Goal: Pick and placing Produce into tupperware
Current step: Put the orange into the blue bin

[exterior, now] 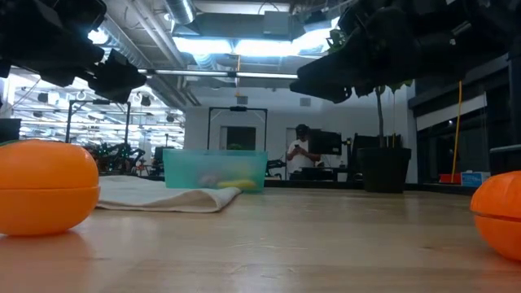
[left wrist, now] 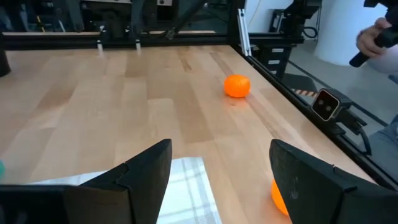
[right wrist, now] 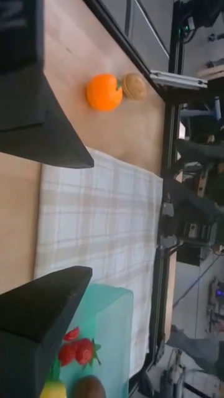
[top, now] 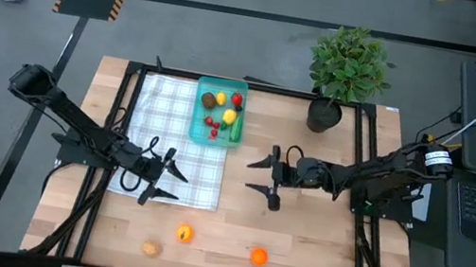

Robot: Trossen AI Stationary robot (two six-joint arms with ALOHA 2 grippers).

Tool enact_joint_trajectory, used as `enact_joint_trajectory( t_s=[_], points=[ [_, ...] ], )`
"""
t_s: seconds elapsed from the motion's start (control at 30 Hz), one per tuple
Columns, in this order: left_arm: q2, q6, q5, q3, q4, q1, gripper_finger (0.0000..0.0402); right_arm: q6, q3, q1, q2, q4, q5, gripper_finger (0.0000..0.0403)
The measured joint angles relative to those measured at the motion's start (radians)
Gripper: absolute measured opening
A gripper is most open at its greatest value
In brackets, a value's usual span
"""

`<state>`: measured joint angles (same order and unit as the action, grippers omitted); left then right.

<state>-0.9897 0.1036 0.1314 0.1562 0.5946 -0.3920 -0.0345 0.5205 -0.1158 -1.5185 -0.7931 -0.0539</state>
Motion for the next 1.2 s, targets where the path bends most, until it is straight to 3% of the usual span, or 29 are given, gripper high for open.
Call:
enact_joint_trajectory(
  t_s=[0.67,0.97,1.2],
  points=[
    [0.000,0.018,0.008,0.000,0.004,-0.014,0.0263,0.007,0.000,0.000,0.000,0.000,-0.013,0.0272],
    [0.000,-0.052,0.008,0.000,0.035,-0.014,0.0324,0.031,0.000,0.000,0.000,-0.003,-0.014,0.0272],
    [0.000,-0.112,0.008,0.000,0.049,-0.014,0.0333,0.033,0.000,0.000,0.000,-0.002,-0.014,0.0272]
  ],
)
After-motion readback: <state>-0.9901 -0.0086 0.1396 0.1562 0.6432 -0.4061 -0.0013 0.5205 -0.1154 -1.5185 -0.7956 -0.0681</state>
